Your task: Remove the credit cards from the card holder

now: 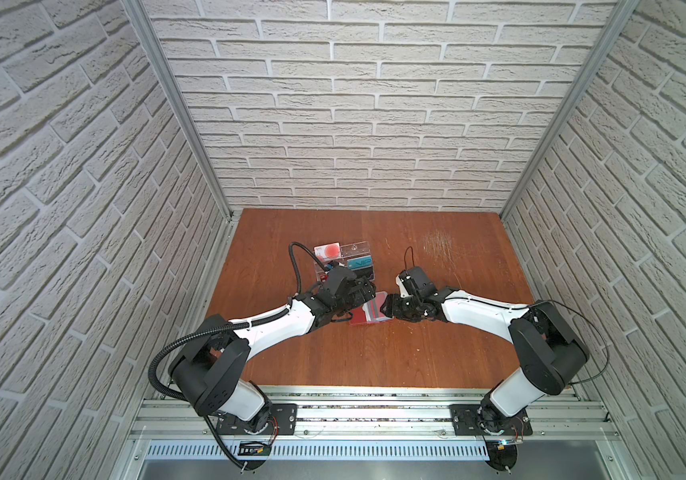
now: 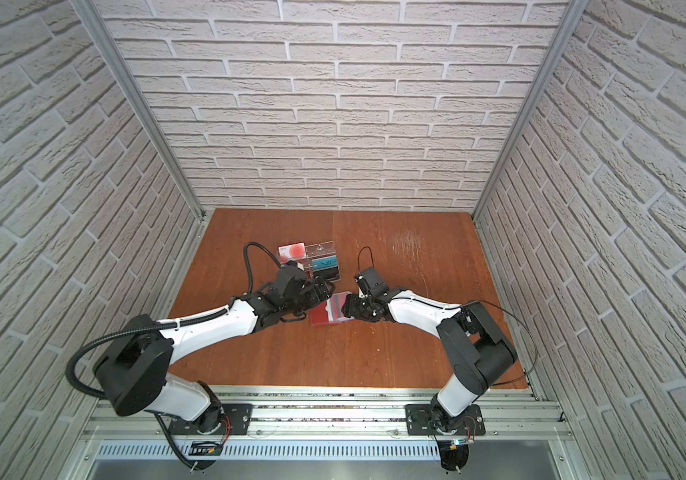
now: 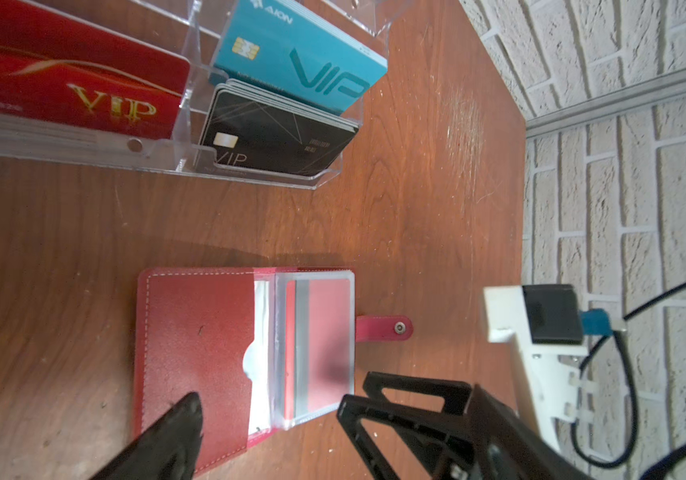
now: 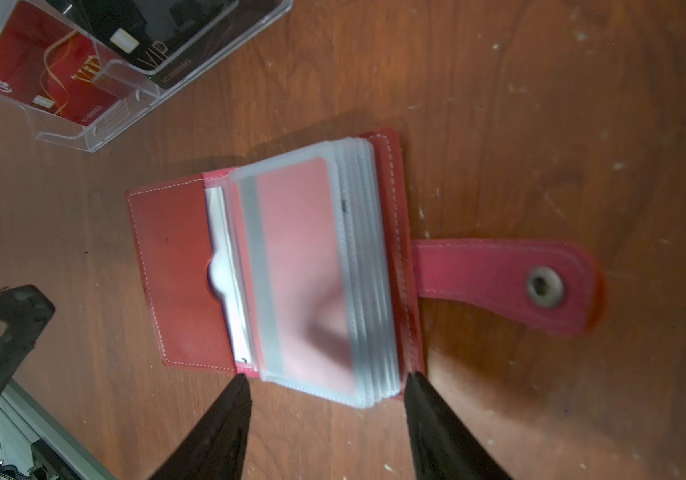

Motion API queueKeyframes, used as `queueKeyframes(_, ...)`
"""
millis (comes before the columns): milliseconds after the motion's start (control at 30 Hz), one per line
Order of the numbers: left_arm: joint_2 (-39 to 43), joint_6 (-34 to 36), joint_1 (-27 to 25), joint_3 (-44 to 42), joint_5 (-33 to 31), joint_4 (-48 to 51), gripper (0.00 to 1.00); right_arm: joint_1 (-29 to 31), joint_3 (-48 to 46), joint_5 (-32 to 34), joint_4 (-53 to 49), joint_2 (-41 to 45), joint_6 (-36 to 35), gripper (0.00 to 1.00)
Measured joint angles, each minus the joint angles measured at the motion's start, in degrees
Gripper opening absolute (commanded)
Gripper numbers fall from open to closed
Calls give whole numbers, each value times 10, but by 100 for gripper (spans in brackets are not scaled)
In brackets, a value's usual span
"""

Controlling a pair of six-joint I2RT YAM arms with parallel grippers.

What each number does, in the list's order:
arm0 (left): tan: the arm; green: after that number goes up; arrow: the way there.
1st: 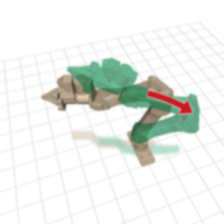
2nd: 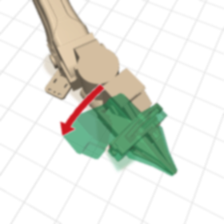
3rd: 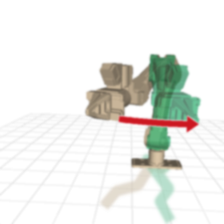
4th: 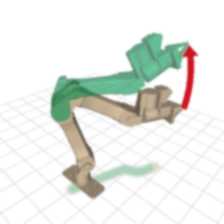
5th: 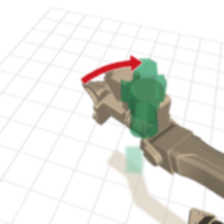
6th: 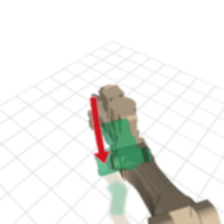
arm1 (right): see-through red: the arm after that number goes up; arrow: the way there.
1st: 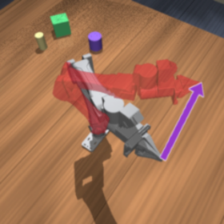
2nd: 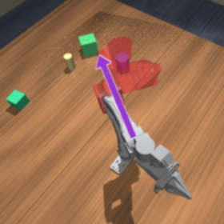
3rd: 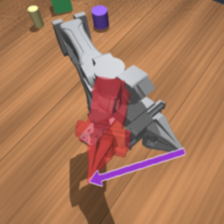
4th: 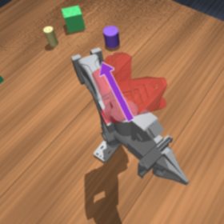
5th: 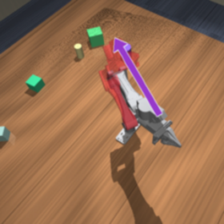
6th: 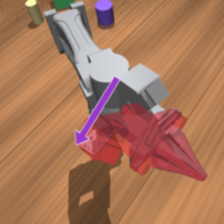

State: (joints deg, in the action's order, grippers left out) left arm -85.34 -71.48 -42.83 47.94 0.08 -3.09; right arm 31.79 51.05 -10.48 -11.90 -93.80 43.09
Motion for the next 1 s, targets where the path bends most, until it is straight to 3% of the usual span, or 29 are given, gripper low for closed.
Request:
queueKeyframes(433,-49,-51,0,-31,0,-53,98,12,8,1,37,-21,21,53)
queueKeyframes(1000,-54,-57,0,-66,-1,-74,98,15,-1,16,28,15,23,47)
